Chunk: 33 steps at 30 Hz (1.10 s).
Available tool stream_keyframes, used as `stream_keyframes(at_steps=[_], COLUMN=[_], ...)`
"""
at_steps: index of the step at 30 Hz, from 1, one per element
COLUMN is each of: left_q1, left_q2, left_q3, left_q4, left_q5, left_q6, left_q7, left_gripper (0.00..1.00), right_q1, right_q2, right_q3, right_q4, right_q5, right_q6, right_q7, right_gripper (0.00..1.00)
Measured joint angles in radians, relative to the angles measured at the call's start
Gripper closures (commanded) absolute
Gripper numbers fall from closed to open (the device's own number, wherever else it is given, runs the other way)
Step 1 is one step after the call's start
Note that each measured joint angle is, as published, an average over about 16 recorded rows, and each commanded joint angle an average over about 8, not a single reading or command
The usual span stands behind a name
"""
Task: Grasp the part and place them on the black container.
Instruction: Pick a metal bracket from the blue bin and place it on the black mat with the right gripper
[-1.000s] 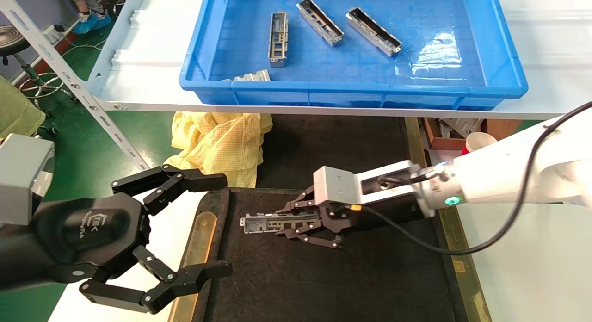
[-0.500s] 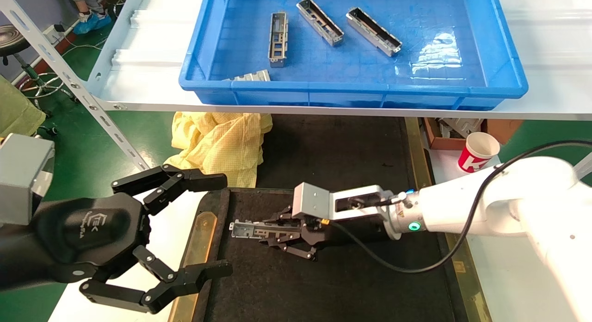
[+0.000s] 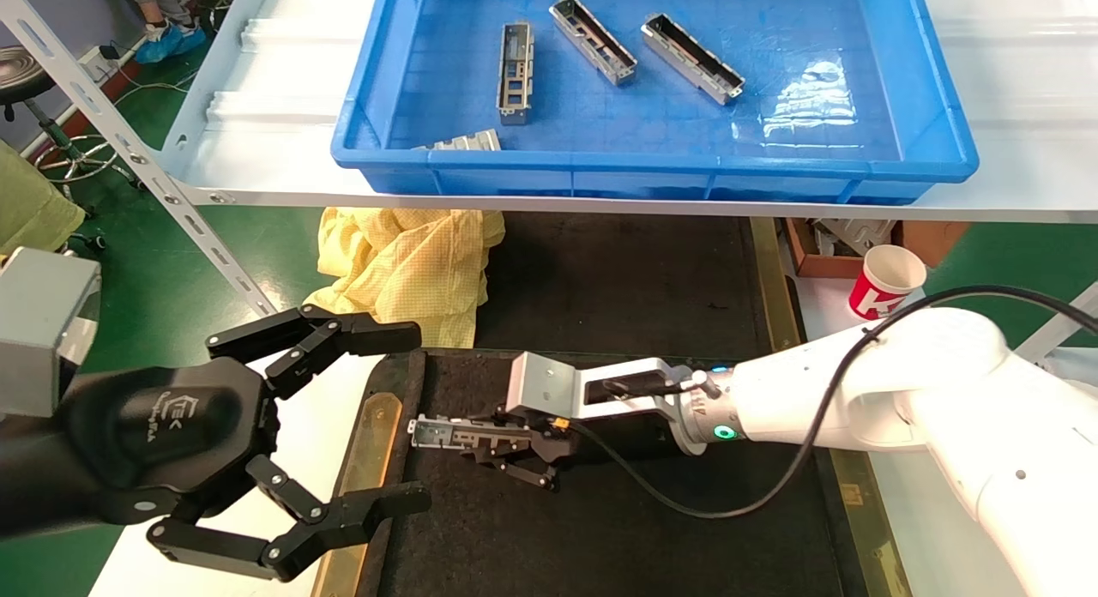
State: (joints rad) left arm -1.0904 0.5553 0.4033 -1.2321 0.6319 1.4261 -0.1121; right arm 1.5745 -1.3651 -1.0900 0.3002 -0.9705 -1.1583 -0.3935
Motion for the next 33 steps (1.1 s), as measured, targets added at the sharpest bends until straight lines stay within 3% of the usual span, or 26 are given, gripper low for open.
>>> stream_keyframes(at_steps=[11, 21, 22, 29, 30, 33], left_q1=[0.000, 0.000, 0.000, 0.000, 0.000, 0.000], left_q2=[0.000, 0.000, 0.000, 0.000, 0.000, 0.000], left_q3=[0.000, 0.000, 0.000, 0.000, 0.000, 0.000], left_q4=[0.000, 0.000, 0.000, 0.000, 0.000, 0.000], left_q5=[0.000, 0.000, 0.000, 0.000, 0.000, 0.000], left_q6=[0.000, 0.000, 0.000, 0.000, 0.000, 0.000], left_q7=[0.000, 0.000, 0.000, 0.000, 0.000, 0.000], left_gripper=[0.00, 0.00, 0.00, 0.00, 0.00, 0.00], right_q1=[-0.032, -0.038, -0.038, -0.036, -0.035, -0.034], right_q2=[-0.002, 0.001, 0.002, 0.003, 0.003, 0.003], right_q3=[-0.077, -0.144, -0.149, -0.177, -0.180, -0.187], right_q4=[0.137, 0.187, 0.187, 0.182, 0.181, 0.178], right_q5=[0.008, 0.028, 0.030, 0.052, 0.056, 0.069], right_q6=[0.204, 0.263, 0.264, 0.268, 0.268, 0.268], right_q7=[0.076, 0.113, 0.115, 0.120, 0.120, 0.120], right_gripper=[1.00, 0.99, 0.94, 0.07, 0.00, 0.00])
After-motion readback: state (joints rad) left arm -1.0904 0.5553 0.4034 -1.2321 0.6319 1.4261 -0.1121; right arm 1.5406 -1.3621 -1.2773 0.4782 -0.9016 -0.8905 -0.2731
